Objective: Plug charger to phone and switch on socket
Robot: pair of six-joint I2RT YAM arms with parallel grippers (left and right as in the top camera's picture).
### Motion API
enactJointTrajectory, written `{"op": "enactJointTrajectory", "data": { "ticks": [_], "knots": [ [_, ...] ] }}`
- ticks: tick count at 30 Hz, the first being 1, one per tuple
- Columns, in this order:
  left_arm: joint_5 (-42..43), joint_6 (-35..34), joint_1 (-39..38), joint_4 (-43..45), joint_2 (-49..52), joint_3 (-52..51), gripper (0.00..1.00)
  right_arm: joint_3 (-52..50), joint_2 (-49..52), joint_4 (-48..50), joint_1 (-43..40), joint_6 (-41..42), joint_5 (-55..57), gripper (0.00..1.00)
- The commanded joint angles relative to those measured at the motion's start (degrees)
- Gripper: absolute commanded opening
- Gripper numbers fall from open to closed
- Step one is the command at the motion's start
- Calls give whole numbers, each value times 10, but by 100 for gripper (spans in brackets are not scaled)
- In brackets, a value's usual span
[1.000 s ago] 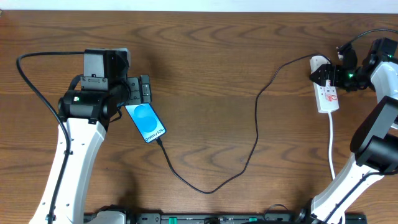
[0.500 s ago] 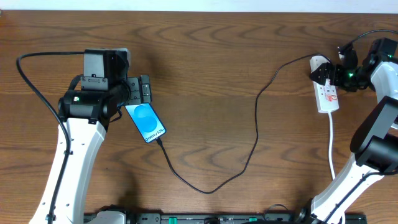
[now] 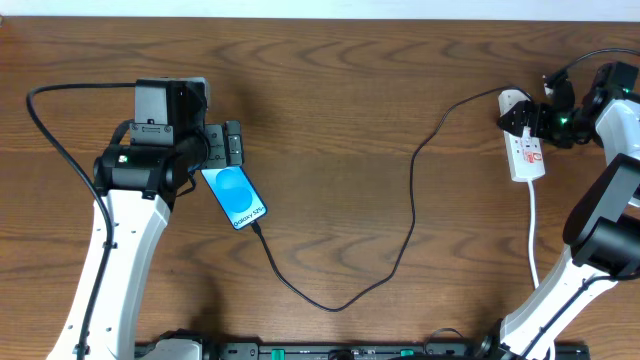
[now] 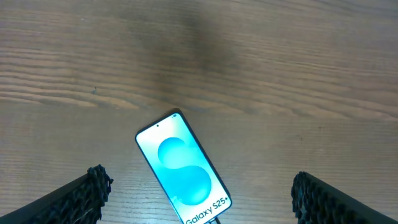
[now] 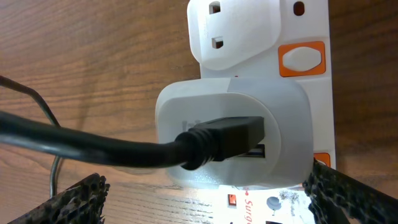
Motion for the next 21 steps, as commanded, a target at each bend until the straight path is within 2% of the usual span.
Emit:
{"op": "enactJointTrajectory", "data": {
  "ticks": [1, 21],
  "knots": [
    [-10, 10, 0, -1, 2, 7, 95, 8, 13, 2, 5, 5, -10, 99],
    [-10, 9, 0, -1, 2, 7, 95, 8, 13, 6, 5, 5, -26, 99]
  ]
}}
